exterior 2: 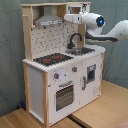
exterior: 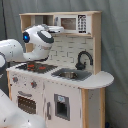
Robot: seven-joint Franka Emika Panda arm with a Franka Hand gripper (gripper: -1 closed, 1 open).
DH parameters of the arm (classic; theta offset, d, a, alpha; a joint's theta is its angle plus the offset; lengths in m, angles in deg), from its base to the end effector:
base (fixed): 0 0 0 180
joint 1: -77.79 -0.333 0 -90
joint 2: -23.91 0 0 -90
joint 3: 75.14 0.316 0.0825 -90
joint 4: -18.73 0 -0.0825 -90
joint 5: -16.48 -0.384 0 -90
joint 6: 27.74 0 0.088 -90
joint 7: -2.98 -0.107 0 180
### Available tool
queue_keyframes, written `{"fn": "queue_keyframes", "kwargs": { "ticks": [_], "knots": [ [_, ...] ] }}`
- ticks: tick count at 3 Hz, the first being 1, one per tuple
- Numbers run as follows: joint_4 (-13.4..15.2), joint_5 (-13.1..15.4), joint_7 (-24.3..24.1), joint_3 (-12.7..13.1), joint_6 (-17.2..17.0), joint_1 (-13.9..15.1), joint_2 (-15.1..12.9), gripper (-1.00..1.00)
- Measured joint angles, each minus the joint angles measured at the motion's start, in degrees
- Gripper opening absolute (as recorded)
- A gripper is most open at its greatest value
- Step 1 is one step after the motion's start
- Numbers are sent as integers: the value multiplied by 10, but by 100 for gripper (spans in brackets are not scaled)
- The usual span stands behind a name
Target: Play with the kitchen
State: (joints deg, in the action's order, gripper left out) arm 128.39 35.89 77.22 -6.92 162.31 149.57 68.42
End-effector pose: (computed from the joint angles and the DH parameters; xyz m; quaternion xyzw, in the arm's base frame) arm 0.5025 0.2673 0.6974 0.2706 0.6170 0.2723 0.6870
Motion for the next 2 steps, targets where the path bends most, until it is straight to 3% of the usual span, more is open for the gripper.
{"fn": "queue_keyframes", "kwargs": {
  "ticks": [1, 2],
  "knots": [
    [0, 0, 0, 0, 0, 0, 0, -100],
    [32, 0, -12, -35, -2, -48, -1, -100]
  ]
}}
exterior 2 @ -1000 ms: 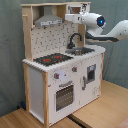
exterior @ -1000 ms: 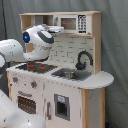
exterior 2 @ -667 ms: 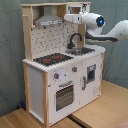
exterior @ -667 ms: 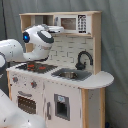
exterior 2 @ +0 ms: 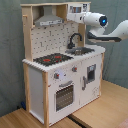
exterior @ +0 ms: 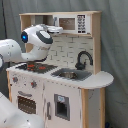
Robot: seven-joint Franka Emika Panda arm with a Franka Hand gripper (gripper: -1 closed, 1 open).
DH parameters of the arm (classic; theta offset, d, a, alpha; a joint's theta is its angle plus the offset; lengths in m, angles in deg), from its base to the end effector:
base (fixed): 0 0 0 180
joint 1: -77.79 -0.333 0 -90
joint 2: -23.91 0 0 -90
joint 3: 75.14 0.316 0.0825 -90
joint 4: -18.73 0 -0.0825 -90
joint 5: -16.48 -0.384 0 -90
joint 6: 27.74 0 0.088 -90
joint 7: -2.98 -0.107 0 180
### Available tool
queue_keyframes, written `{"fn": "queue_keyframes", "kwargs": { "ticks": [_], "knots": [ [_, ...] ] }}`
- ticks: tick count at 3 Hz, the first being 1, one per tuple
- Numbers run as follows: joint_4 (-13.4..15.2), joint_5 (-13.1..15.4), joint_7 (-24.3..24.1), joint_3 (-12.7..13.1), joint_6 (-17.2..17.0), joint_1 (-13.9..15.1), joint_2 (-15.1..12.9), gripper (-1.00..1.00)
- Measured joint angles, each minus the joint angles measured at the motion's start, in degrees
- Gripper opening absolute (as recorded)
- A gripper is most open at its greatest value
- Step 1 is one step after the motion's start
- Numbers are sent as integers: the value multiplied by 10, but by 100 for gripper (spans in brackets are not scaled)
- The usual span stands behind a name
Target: Play with the kitchen
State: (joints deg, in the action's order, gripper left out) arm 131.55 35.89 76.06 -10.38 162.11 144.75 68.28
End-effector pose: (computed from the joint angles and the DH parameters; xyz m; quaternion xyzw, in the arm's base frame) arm 0.4846 0.2626 0.7009 0.2854 0.6126 0.2873 0.6788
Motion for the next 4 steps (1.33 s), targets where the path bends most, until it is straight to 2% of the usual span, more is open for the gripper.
{"fn": "queue_keyframes", "kwargs": {
  "ticks": [2, 4],
  "knots": [
    [53, 1, 20, -58, 1, -84, 0, -100],
    [99, 1, 60, -115, 2, -166, -9, -100]
  ]
}}
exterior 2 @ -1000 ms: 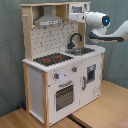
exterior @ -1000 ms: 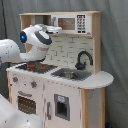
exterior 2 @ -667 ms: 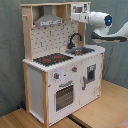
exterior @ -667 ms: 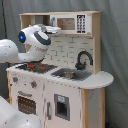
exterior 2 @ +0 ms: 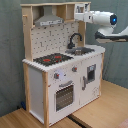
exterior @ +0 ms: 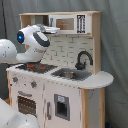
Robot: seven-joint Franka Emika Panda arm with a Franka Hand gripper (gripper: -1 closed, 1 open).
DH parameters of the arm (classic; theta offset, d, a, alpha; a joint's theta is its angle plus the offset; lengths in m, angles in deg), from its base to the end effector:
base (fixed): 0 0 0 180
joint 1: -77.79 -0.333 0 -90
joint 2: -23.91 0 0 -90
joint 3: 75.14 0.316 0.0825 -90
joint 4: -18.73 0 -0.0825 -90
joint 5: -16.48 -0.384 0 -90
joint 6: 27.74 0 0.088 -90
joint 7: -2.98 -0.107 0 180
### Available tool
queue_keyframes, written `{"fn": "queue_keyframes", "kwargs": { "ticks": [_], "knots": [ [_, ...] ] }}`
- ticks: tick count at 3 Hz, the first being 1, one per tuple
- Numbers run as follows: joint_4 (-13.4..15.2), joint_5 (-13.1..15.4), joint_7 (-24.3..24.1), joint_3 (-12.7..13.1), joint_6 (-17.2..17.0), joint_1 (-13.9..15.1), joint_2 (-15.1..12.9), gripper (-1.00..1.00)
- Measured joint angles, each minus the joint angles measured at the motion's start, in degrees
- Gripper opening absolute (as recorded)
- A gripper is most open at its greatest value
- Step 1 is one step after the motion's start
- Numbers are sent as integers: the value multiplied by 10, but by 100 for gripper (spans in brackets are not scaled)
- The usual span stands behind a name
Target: Play with the kitchen
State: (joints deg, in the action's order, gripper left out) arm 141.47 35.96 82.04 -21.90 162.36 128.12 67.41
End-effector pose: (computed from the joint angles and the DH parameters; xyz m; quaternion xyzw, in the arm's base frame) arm 0.4276 0.2446 0.7066 0.2773 0.6268 0.2964 0.6651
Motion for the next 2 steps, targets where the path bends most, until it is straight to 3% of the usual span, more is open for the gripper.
{"fn": "queue_keyframes", "kwargs": {
  "ticks": [1, 2],
  "knots": [
    [22, 0, 16, -31, 0, -43, -5, -100],
    [14, 0, 26, -46, 2, -67, -3, -100]
  ]
}}
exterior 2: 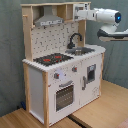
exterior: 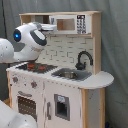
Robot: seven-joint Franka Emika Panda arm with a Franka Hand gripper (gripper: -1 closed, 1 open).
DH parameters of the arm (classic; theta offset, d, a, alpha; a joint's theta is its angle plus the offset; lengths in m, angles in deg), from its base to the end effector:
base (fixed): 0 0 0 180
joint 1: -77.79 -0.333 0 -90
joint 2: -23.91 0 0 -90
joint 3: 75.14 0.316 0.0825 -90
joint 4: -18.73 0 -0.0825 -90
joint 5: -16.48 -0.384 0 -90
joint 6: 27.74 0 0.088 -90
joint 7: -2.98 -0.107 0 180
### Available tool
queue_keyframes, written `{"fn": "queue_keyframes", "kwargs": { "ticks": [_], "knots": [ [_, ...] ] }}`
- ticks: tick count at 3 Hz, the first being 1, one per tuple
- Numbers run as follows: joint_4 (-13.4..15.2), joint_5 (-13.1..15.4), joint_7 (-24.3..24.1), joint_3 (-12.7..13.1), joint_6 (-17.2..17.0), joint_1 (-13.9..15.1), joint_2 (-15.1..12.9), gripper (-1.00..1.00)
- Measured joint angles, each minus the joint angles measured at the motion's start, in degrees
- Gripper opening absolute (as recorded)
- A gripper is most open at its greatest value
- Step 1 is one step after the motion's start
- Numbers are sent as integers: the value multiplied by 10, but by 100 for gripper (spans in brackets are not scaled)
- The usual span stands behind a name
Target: Play with the kitchen
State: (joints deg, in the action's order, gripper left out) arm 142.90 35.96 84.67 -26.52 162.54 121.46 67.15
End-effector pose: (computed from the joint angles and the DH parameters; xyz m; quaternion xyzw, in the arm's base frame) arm 0.4023 0.2463 0.7222 0.2598 0.6266 0.3126 0.6649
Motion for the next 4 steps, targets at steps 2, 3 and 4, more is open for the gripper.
{"fn": "queue_keyframes", "kwargs": {
  "ticks": [2, 3, 4],
  "knots": [
    [-19, 0, 1, -7, -19, -19, 9, 100],
    [-23, 0, 22, -34, -42, -58, 19, 100],
    [-69, 0, 18, -17, -42, -25, 45, 100]
  ]
}}
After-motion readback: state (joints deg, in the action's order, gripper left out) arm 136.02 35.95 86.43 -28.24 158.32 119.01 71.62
